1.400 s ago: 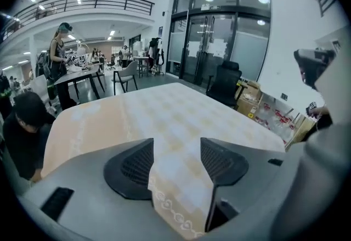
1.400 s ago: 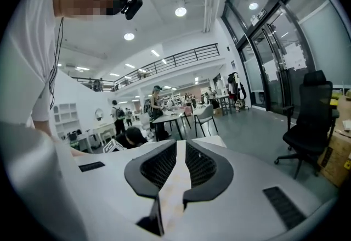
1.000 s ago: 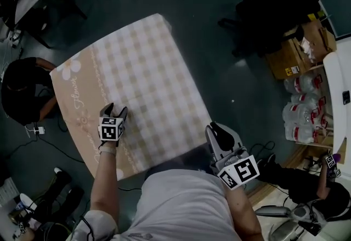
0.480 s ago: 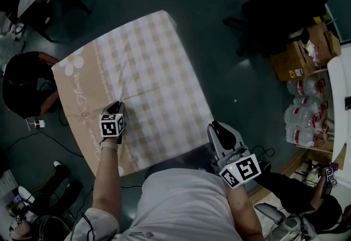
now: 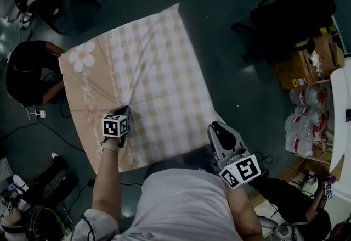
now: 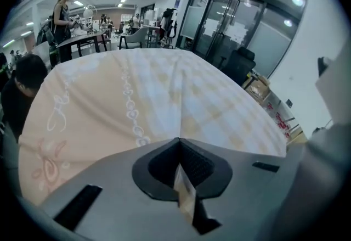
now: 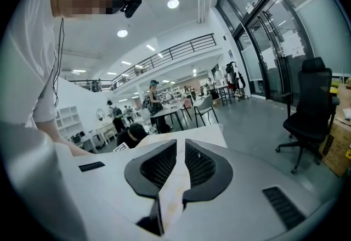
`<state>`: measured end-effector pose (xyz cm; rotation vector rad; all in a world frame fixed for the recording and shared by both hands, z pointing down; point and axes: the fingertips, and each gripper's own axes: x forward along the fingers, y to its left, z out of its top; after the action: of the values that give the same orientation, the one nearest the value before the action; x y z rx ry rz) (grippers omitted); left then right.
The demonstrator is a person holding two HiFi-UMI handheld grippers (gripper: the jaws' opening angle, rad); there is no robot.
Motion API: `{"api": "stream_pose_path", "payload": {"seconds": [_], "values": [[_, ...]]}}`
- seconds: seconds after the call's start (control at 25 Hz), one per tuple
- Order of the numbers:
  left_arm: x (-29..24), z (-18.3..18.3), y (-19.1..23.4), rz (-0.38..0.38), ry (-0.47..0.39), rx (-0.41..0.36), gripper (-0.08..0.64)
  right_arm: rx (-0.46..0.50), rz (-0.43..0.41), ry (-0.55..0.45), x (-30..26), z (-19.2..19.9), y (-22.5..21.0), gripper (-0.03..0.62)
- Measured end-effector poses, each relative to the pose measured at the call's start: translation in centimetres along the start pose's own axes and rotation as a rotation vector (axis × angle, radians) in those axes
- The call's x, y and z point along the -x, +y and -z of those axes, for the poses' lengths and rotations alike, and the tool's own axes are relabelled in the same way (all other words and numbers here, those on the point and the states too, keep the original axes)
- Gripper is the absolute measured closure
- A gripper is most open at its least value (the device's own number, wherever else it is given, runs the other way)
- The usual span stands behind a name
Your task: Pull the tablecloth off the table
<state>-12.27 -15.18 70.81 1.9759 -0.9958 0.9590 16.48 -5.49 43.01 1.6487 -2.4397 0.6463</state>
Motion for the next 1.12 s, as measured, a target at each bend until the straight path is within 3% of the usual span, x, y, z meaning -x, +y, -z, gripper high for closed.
{"api": "stream_pose_path", "payload": {"seconds": [0.12,0.32,0.48,0.68,1.0,1.12], "values": [[1.1,3.3,-1.5,0.052,0.055,-0.017,0.549,0.002,-0.016,0.001,0.7,0.9,1.0,0.56],[1.8,8.5,-5.1,0.188,0.108,0.032,0.549,0.005,-0.045,0.006,1.1,2.3,2.0,0.56],[1.5,10.1,-9.0,0.22,0.122,0.016,0.549,0.005,-0.067,0.007,1.3,2.1,0.9,0.56],[2.6,14.8,-12.2,0.261,0.143,0.009,0.549,0.014,-0.089,0.007,2.5,3.7,2.9,0.56],[4.2,15.7,-12.6,0.328,0.168,0.042,0.549,0.01,-0.102,0.018,-0.8,1.7,4.5,0.56],[4.1,15.7,-12.6,0.323,0.18,-0.022,0.548,0.01,-0.108,0.021,-1.2,1.8,4.8,0.56]]}}
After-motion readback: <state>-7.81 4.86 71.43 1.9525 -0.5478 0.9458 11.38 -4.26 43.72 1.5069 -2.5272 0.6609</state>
